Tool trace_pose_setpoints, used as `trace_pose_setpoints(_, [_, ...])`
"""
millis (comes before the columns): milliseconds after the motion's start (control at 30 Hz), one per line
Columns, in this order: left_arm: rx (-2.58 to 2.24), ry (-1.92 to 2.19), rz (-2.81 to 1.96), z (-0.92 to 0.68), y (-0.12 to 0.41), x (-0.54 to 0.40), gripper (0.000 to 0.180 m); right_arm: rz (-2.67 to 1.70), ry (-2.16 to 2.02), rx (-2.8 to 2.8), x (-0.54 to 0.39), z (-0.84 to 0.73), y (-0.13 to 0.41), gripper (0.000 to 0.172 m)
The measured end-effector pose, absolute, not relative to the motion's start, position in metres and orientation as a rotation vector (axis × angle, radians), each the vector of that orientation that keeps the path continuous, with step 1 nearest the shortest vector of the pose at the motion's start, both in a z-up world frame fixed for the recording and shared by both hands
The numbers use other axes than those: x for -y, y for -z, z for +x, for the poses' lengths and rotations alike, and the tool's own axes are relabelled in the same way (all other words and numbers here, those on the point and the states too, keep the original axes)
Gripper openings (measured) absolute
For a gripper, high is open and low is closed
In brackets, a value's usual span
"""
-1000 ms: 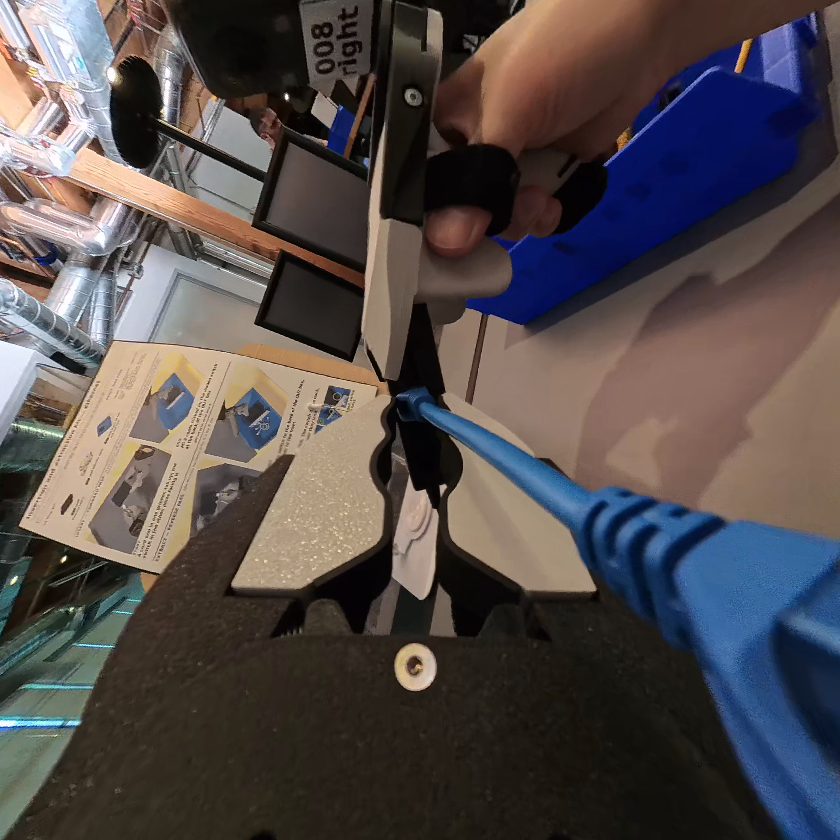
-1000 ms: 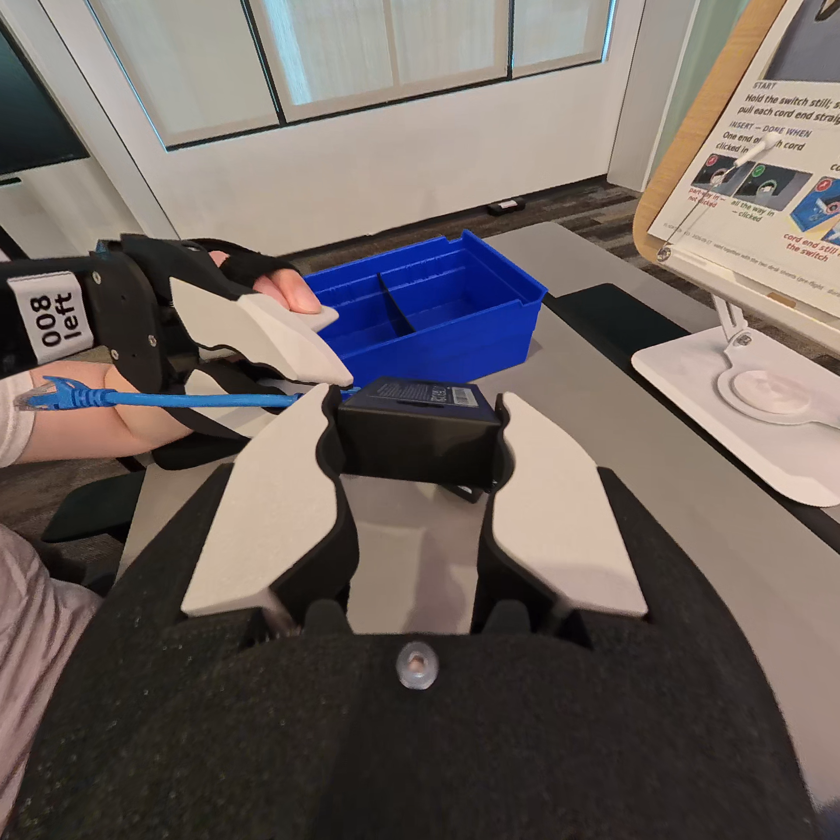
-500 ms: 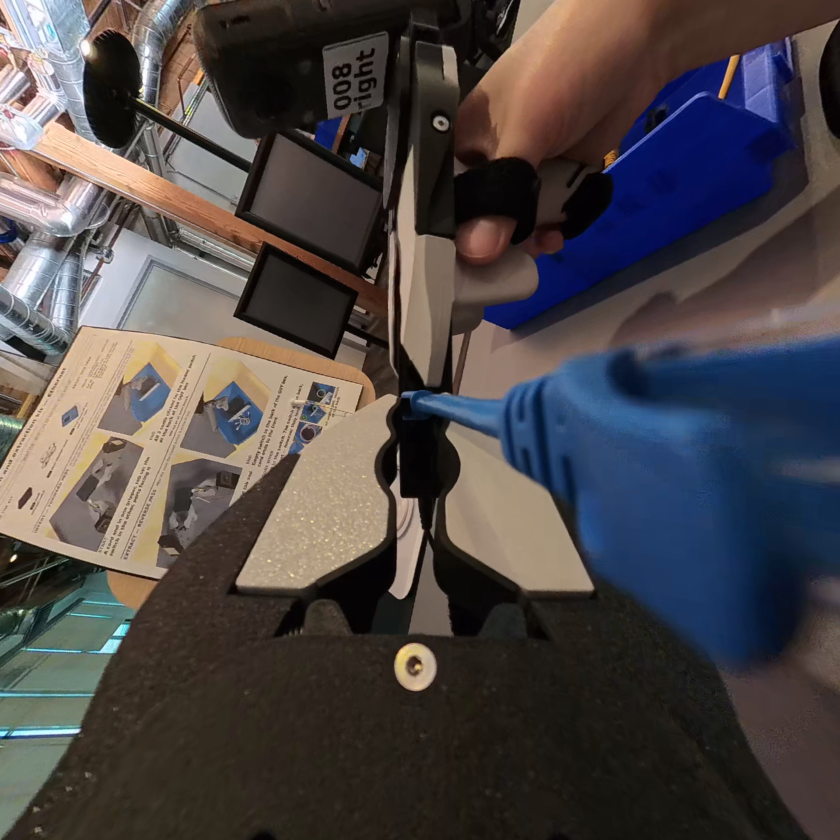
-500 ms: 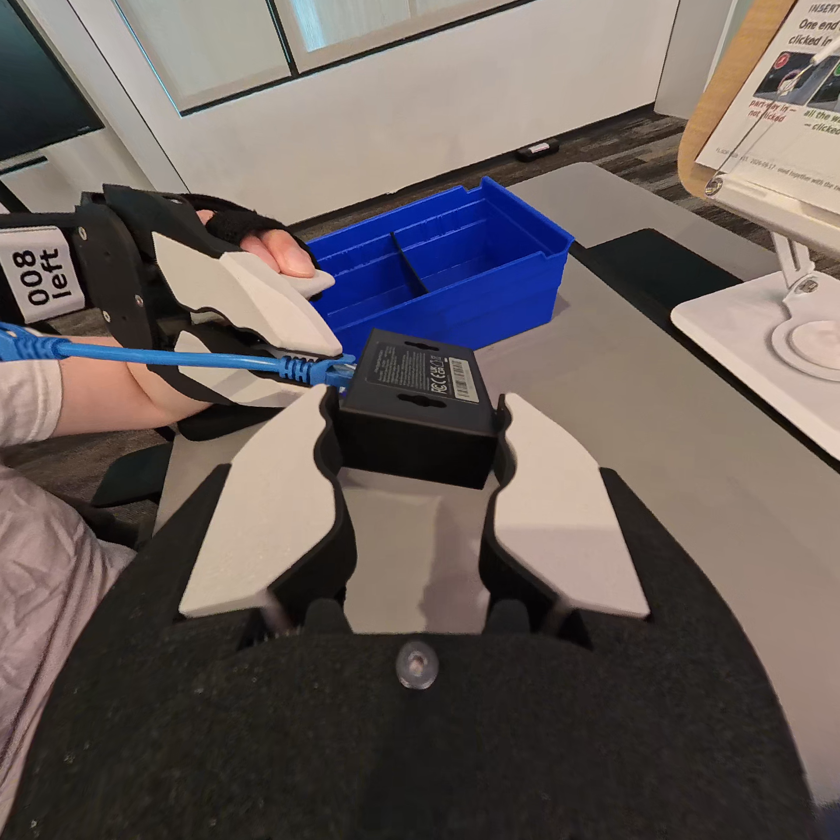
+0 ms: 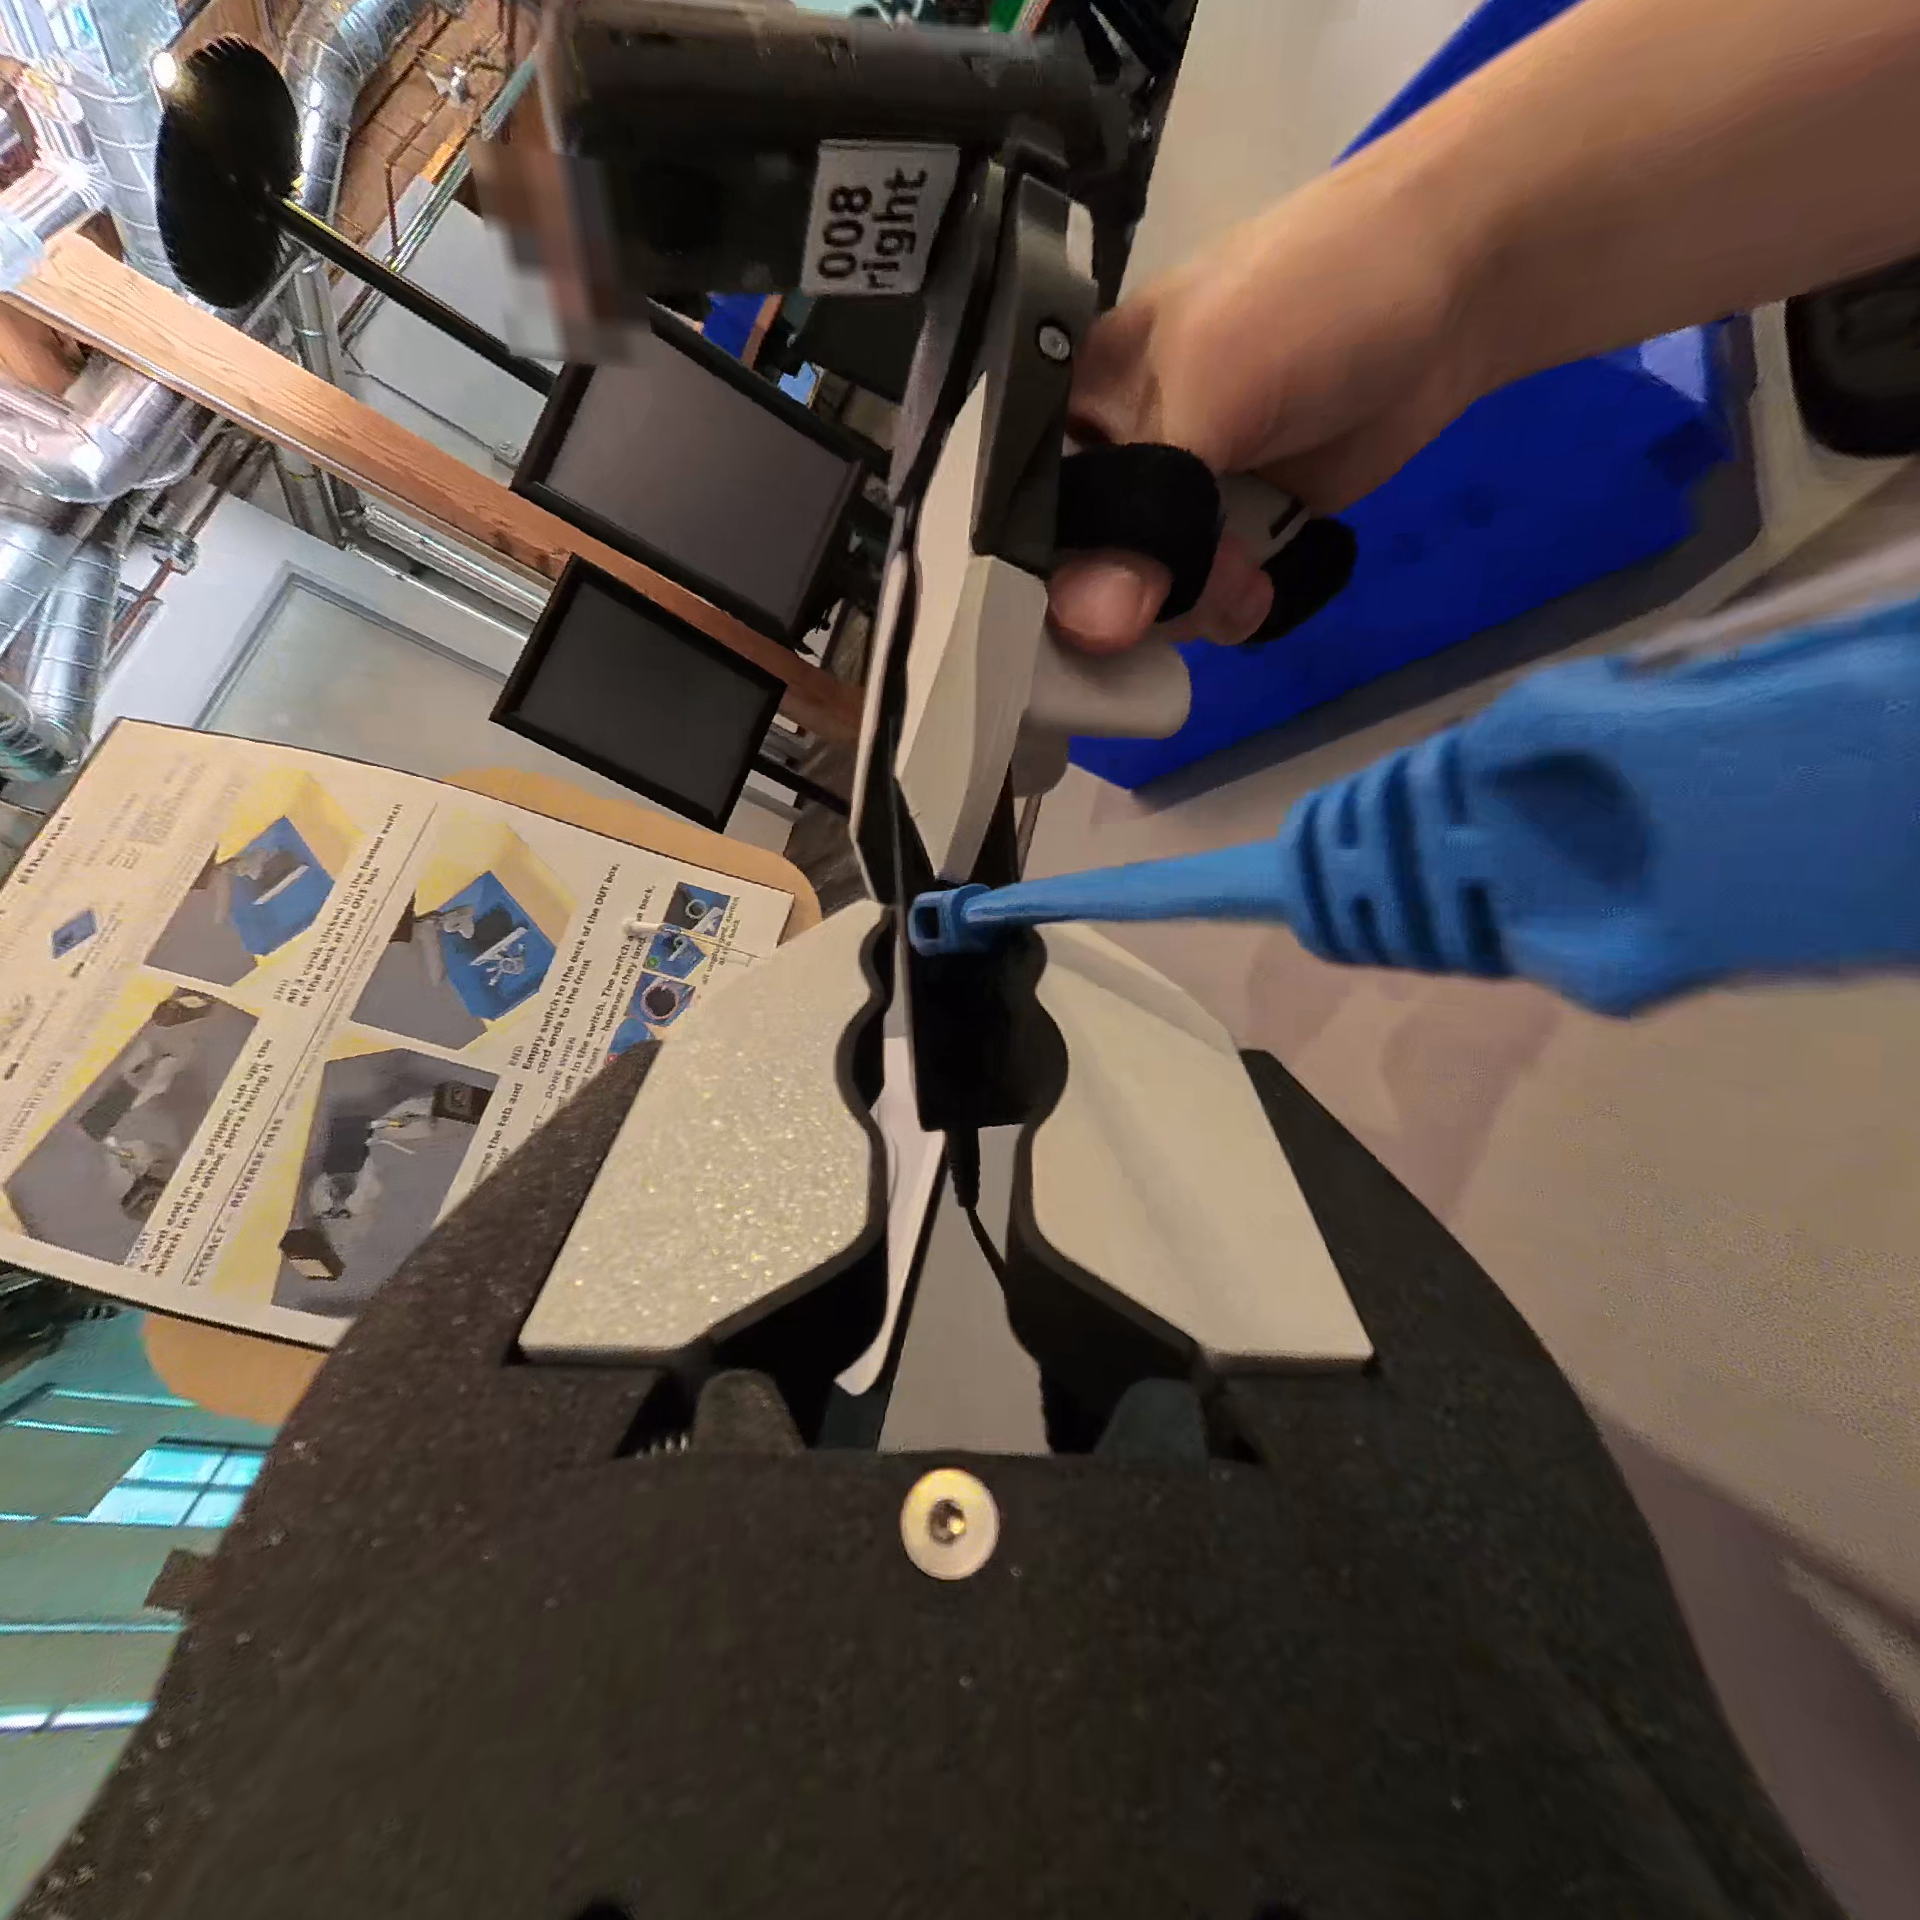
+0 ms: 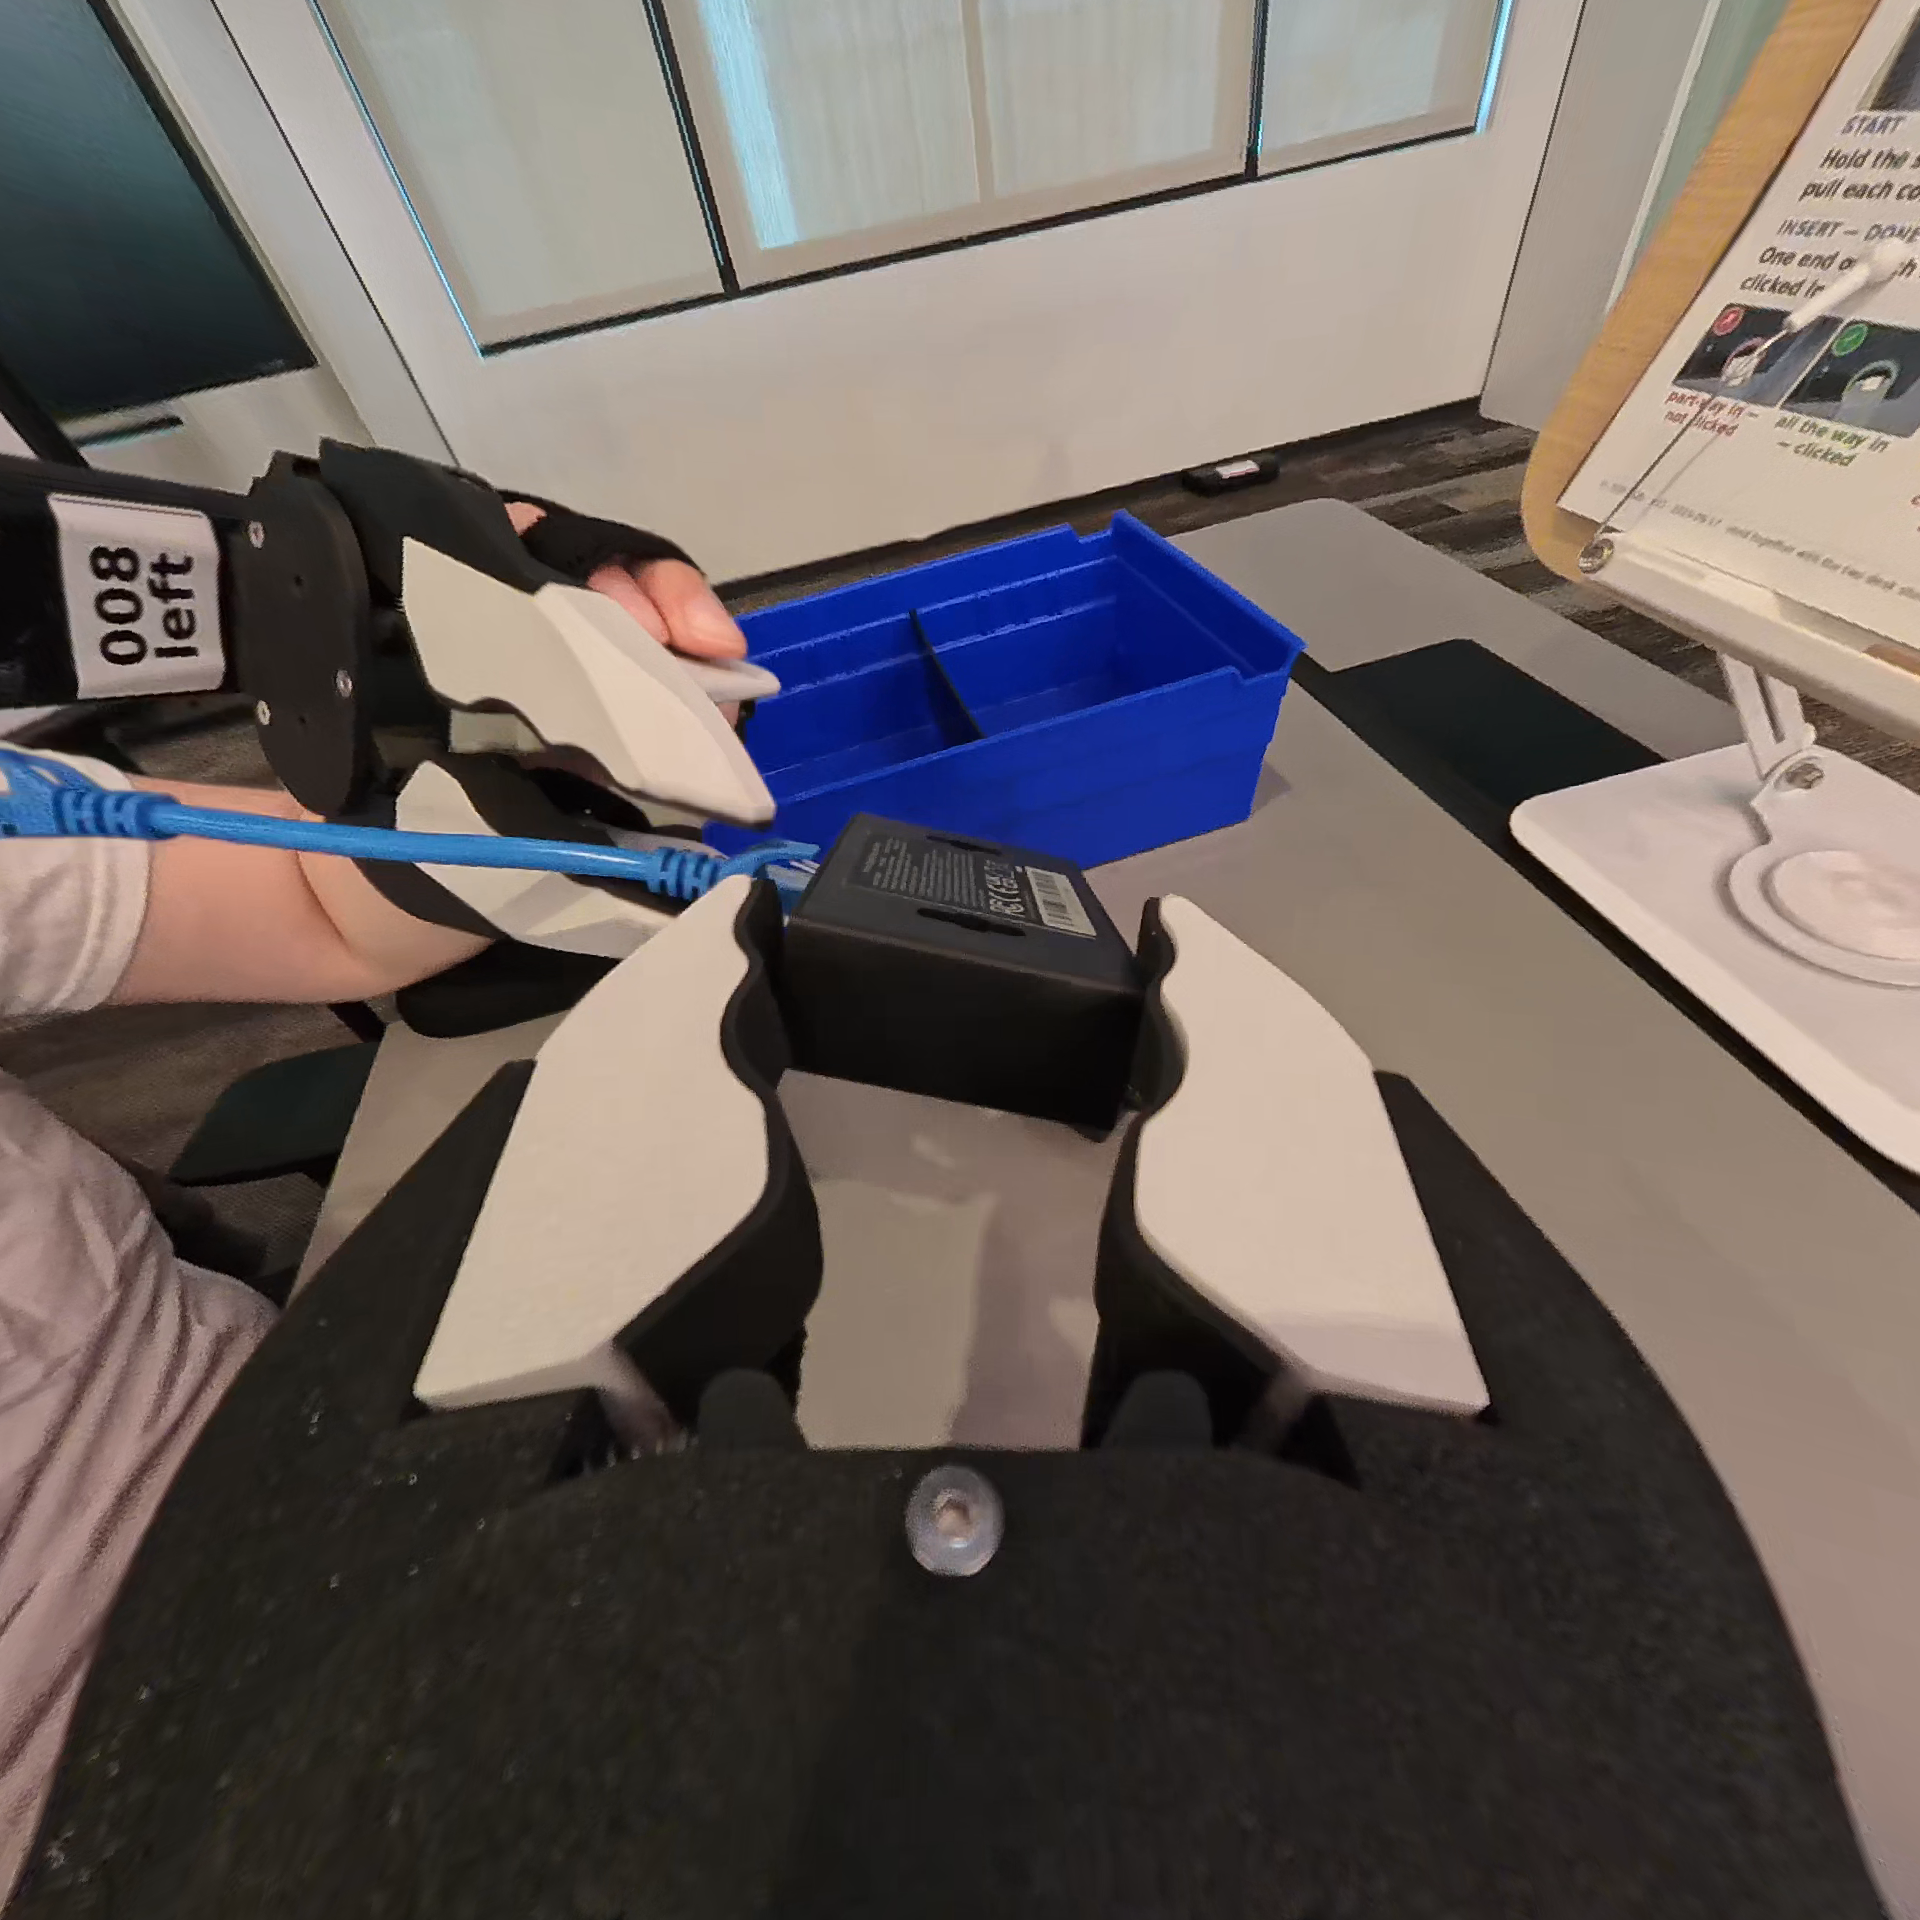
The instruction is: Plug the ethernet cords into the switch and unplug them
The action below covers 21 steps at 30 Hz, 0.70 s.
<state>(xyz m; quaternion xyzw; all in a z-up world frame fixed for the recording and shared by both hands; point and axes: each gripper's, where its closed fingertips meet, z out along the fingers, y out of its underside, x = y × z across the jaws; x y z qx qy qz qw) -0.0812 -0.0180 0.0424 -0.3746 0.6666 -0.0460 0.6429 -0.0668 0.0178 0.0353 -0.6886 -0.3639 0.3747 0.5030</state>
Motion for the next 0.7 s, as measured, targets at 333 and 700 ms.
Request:
trace_pose_setpoints(333, [-1.587,0.503,-1.199,-0.113,-0.034,-0.002,0.056,-1.544,-1.025,0.857,-0.017,-0.056,-0.043,0.064])
trace_pose_setpoints(700, [-1.441,1.004,-1.301,-0.093,-0.034,0.002,0.093,-1.232,-1.053,1.011,0.016,-0.073,-0.065,0.064])
